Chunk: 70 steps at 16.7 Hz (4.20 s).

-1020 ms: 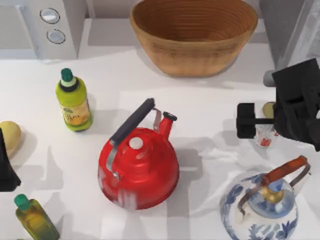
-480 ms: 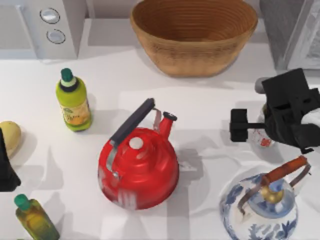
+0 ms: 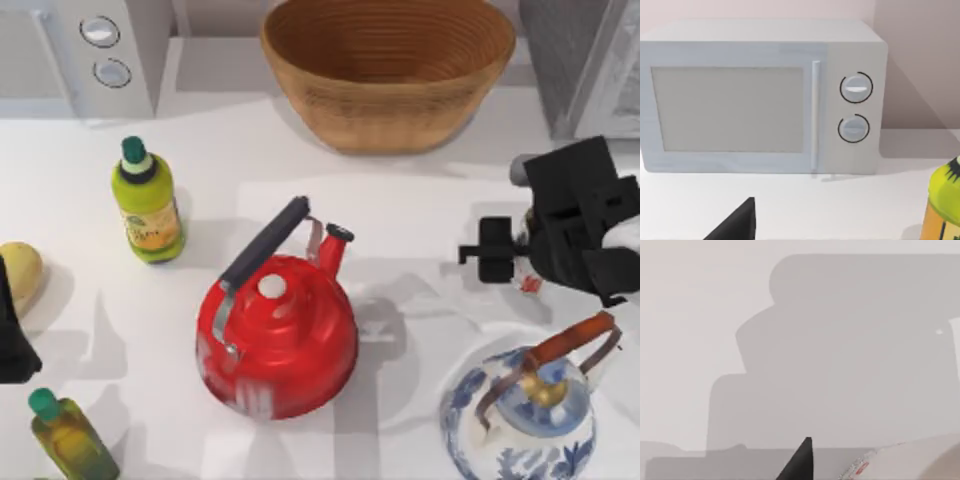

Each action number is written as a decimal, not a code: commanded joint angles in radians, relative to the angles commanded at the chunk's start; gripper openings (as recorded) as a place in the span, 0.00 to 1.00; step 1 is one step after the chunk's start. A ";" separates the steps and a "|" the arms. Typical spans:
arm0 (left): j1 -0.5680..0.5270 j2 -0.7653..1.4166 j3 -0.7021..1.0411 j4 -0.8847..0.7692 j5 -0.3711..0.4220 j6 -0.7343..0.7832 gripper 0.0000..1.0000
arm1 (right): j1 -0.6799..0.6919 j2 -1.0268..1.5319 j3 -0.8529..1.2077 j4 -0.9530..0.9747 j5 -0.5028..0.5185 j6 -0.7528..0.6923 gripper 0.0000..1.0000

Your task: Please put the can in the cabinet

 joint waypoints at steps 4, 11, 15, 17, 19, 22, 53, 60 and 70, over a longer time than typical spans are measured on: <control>0.000 0.000 0.000 0.000 0.000 0.000 1.00 | 0.000 0.000 0.000 0.000 0.000 0.000 0.17; 0.000 0.000 0.000 0.000 0.000 0.000 1.00 | 0.000 0.000 0.000 0.000 0.000 0.000 0.00; 0.000 0.000 0.000 0.000 0.000 0.000 1.00 | 0.000 -0.002 0.000 0.000 0.000 0.001 0.00; 0.000 0.000 0.000 0.000 0.000 0.000 1.00 | 0.001 -0.008 0.015 -0.014 0.001 0.001 0.00; 0.000 0.000 0.000 0.000 0.000 0.000 1.00 | 0.002 -0.035 0.062 -0.069 0.001 0.001 0.00; 0.000 0.000 0.000 0.000 0.000 0.000 1.00 | 0.000 -0.087 0.151 -0.227 0.000 0.001 0.00; 0.000 0.000 0.000 0.000 0.000 0.000 1.00 | -0.312 -1.539 -0.569 -0.176 -0.219 -0.260 0.00; 0.000 0.000 0.000 0.000 0.000 0.000 1.00 | -0.411 -1.800 -0.808 -0.051 -0.264 -0.349 0.00; 0.000 0.000 0.000 0.000 0.000 0.000 1.00 | -0.395 -1.643 -0.651 -0.119 -0.231 -0.346 0.00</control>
